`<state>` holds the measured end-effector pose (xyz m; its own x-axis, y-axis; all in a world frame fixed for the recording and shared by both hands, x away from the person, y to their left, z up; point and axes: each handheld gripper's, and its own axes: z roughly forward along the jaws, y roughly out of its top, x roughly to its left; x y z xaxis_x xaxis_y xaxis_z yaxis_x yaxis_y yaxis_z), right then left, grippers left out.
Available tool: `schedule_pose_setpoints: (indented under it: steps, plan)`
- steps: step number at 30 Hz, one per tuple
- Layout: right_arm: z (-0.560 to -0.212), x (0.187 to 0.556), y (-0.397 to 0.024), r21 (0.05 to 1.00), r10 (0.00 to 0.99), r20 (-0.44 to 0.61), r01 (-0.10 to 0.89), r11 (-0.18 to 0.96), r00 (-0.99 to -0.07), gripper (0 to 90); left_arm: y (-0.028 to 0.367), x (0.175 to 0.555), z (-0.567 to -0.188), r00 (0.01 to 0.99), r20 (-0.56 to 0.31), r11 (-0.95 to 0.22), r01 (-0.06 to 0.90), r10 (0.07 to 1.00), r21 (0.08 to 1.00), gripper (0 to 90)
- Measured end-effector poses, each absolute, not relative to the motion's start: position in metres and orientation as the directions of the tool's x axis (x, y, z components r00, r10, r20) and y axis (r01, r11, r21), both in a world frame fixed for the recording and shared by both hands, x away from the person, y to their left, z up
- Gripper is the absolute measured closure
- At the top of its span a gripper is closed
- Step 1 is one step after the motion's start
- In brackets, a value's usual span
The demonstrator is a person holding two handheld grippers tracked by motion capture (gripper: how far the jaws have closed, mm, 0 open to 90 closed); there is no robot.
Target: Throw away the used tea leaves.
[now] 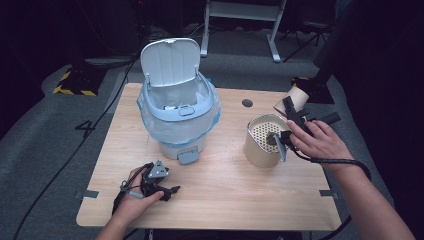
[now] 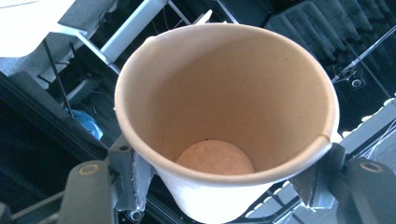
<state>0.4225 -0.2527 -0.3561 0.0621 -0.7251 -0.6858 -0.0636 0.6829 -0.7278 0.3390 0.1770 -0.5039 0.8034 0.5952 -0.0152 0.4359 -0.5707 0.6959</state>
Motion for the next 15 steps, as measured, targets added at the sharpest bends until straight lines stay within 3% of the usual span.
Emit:
schedule_pose_setpoints:
  steps: [5, 8, 9, 10, 11, 15]
  plan:
    - [-0.350, 0.424, -0.255, -0.621, -0.624, -0.782, -0.107, 0.777, 0.006, 32.4, 0.177, 0.339, -0.504, 0.803, -0.015, -0.571, 0.436, 0.595, 0.696, 20.8]
    - [-0.345, 0.427, -0.259, -0.494, -0.502, -0.863, -0.124, 0.861, -0.050, 31.9, 0.177, 0.339, -0.504, 0.803, -0.015, -0.570, 0.436, 0.595, 0.696, 20.8]
    - [-0.343, 0.428, -0.262, -0.392, -0.406, -0.908, -0.133, 0.910, -0.102, 31.8, 0.177, 0.339, -0.504, 0.803, -0.015, -0.571, 0.436, 0.595, 0.696, 20.8]
    - [-0.343, 0.428, -0.262, -0.392, -0.406, -0.908, -0.133, 0.910, -0.102, 31.8, 0.177, 0.339, -0.504, 0.803, -0.015, -0.571, 0.436, 0.595, 0.696, 20.8]
    - [-0.341, 0.430, -0.266, -0.285, -0.305, -0.940, -0.144, 0.948, -0.150, 31.6, 0.177, 0.339, -0.504, 0.803, -0.015, -0.571, 0.436, 0.595, 0.696, 20.9]
    - [-0.336, 0.431, -0.272, -0.111, -0.144, -0.962, -0.149, 0.983, -0.231, 31.4, 0.177, 0.339, -0.504, 0.803, -0.015, -0.571, 0.436, 0.595, 0.696, 20.9]
